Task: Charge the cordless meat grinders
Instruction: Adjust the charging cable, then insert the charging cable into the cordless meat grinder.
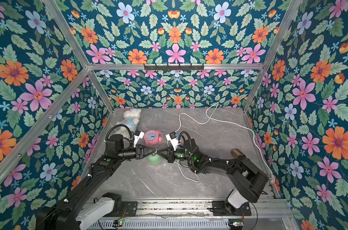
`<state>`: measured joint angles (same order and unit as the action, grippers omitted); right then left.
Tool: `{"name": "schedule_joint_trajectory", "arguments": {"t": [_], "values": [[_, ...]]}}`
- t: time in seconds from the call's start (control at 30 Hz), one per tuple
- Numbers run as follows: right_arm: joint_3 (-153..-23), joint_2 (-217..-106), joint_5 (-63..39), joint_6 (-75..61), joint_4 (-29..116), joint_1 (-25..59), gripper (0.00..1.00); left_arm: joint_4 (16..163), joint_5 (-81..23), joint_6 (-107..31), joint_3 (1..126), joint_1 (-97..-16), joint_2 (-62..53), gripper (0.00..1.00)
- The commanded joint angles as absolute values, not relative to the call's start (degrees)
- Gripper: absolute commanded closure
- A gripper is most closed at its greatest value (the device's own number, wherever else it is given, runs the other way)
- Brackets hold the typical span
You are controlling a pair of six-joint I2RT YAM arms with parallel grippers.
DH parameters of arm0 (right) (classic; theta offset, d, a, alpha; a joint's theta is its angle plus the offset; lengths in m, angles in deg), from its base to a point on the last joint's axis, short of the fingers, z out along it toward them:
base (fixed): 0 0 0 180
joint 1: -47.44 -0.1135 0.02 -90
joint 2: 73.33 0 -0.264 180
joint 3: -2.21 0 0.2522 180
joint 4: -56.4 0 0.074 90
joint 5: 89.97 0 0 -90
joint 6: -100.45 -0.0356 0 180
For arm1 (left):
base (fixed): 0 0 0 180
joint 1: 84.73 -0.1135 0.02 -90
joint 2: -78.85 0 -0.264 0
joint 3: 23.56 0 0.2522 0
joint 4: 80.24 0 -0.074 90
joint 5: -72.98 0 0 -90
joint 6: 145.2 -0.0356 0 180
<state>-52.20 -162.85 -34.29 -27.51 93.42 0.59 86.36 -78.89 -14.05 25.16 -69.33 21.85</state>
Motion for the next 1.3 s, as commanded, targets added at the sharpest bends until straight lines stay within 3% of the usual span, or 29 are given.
{"name": "schedule_joint_trajectory", "arguments": {"t": [0.0,0.03,0.17,0.23,0.3,0.43,0.57,1.27], "values": [[-52.4,-163.2,-34.9,-29.0,98.4,0.5,1.00,87.3,-79.1,-14.1,25.1,-69.3,22.1,1.00],[-52.2,-163.2,-34.9,-29.2,98.7,0.4,1.00,87.2,-78.8,-14.2,25.1,-69.3,22.1,0.99],[-50.9,-162.8,-33.2,-30.3,99.2,0.4,1.00,83.4,-74.9,-17.0,26.5,-69.4,22.7,0.59],[-49.8,-162.0,-31.1,-31.0,97.6,0.4,1.00,79.7,-70.3,-19.7,28.1,-69.4,23.3,0.45],[-48.2,-160.5,-28.3,-30.9,95.1,0.3,1.00,76.5,-64.0,-21.7,29.8,-69.4,24.1,0.39],[-47.1,-157.6,-22.8,-29.6,84.1,-0.5,1.00,67.9,-48.6,-24.0,32.5,-69.4,23.2,0.37],[-48.7,-158.8,-20.1,-30.0,78.5,-1.5,1.00,62.0,-42.6,-27.1,33.5,-69.5,18.5,0.37],[-52.0,-165.7,-25.8,-35.0,78.2,-0.1,1.00,67.2,-49.8,-29.9,30.9,-69.5,12.7,0.36]]}}
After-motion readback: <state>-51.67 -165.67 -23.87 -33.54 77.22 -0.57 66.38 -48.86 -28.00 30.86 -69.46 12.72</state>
